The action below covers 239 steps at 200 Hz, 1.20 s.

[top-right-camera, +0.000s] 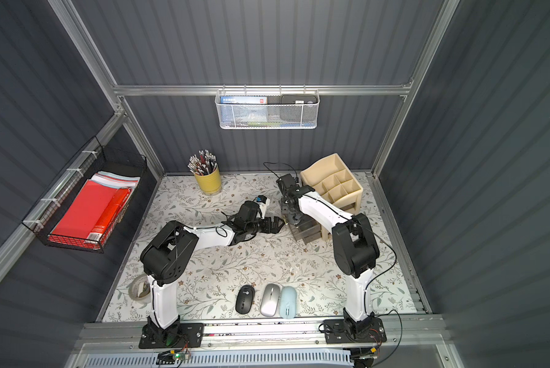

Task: Take the mice out of the drawer
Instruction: Pick up the mouse from the drawer.

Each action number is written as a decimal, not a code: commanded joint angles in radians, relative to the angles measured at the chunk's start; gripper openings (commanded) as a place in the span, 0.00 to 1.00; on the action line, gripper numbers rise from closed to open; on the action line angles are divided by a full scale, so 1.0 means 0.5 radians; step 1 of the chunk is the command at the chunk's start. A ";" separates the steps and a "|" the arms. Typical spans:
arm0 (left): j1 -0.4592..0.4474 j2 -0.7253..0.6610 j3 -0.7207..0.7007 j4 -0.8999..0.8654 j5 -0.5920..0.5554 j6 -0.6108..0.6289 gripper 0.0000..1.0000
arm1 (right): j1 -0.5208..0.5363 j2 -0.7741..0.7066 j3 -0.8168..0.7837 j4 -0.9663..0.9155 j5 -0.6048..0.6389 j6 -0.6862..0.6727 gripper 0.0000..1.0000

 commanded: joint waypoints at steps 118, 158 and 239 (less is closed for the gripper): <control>-0.022 0.002 0.081 0.070 0.055 0.005 0.99 | -0.085 0.223 -0.111 -0.184 -0.173 -0.144 0.50; -0.023 -0.011 0.069 0.067 0.055 0.007 0.99 | -0.080 0.151 -0.051 -0.214 -0.175 -0.158 0.38; -0.022 -0.020 0.049 0.082 0.055 -0.005 0.99 | -0.049 0.038 0.133 -0.450 -0.145 -0.277 0.80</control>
